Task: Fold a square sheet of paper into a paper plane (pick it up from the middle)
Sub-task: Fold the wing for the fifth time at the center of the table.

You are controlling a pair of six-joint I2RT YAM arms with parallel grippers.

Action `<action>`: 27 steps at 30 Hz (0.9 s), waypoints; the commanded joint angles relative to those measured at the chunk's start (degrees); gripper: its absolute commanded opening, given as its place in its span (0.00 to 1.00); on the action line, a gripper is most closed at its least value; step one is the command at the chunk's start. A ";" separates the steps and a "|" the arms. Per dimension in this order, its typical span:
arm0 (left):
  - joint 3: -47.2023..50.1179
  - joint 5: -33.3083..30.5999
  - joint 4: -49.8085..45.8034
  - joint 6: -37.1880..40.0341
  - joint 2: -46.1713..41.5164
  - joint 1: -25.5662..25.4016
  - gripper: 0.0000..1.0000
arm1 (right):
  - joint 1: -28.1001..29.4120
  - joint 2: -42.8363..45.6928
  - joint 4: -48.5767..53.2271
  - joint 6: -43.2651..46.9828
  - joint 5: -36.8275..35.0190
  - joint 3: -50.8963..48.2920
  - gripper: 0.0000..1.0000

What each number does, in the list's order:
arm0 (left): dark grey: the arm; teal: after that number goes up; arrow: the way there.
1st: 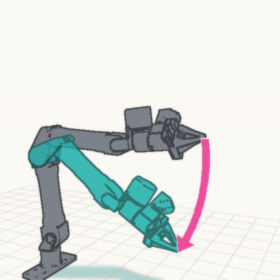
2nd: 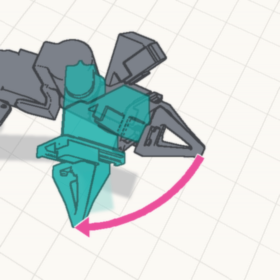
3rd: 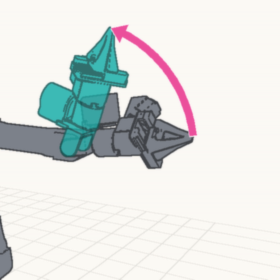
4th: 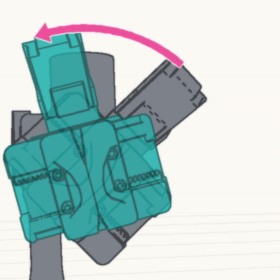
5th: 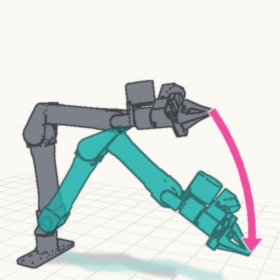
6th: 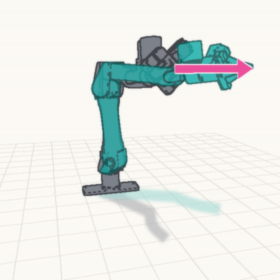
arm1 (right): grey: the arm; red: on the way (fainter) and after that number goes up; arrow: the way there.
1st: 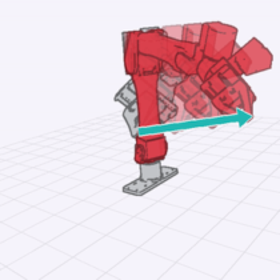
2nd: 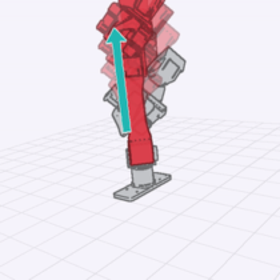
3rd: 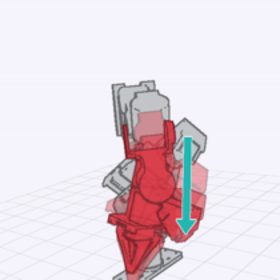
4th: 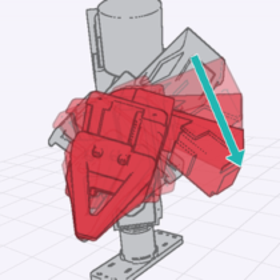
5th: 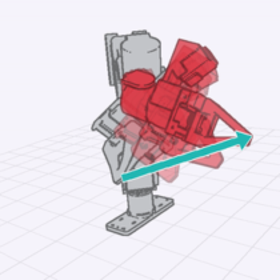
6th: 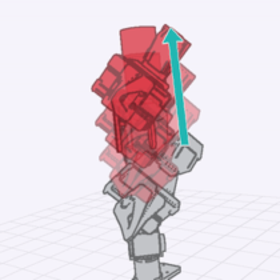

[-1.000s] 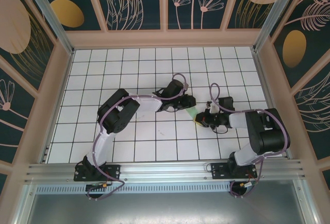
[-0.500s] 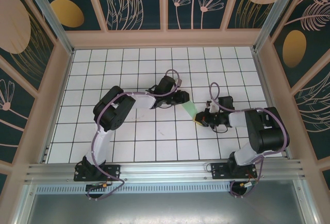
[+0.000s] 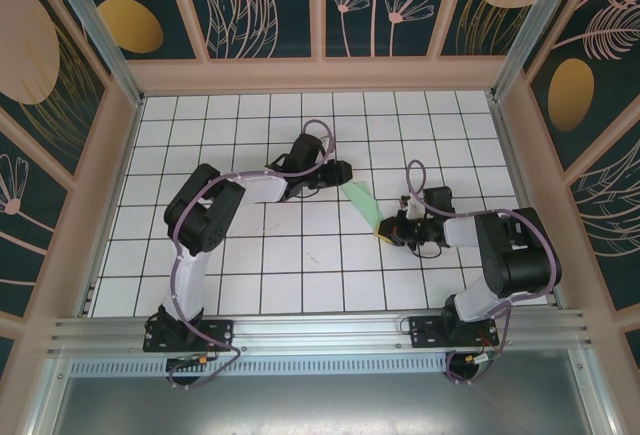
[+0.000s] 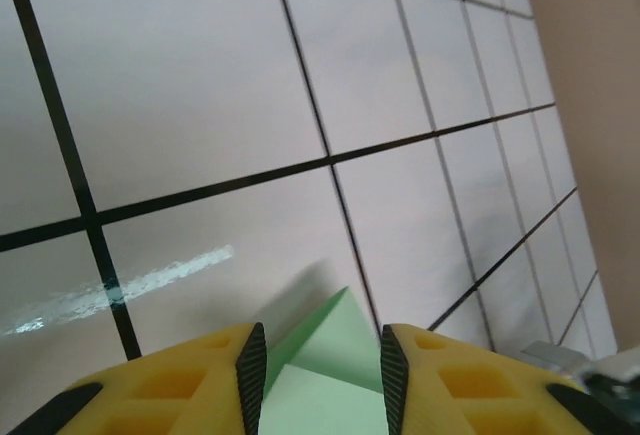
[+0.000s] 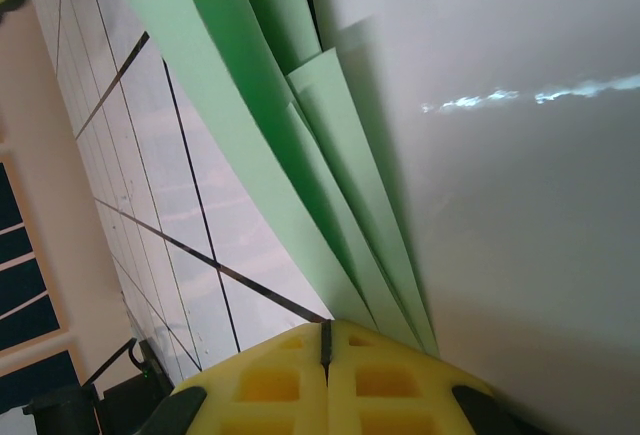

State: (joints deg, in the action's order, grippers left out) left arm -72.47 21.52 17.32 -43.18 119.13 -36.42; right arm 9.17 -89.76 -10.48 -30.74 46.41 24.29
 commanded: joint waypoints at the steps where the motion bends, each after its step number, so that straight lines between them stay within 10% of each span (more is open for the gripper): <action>1: 2.14 -1.34 2.36 -2.64 -7.02 -1.36 0.37 | -0.60 -4.18 6.93 1.21 -10.48 -2.50 0.00; 14: 13.55 -0.79 20.74 -21.81 -2.63 -12.85 0.23 | -0.63 -4.07 6.63 0.87 -10.91 -2.58 0.00; 27: 11.38 -1.75 15.84 -22.92 1.30 -14.65 0.24 | -0.63 -3.92 6.59 0.60 -11.34 -2.69 0.00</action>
State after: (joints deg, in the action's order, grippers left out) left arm -59.72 20.49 33.19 -65.47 119.26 -50.61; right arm 8.97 -90.06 -10.52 -30.76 46.87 24.38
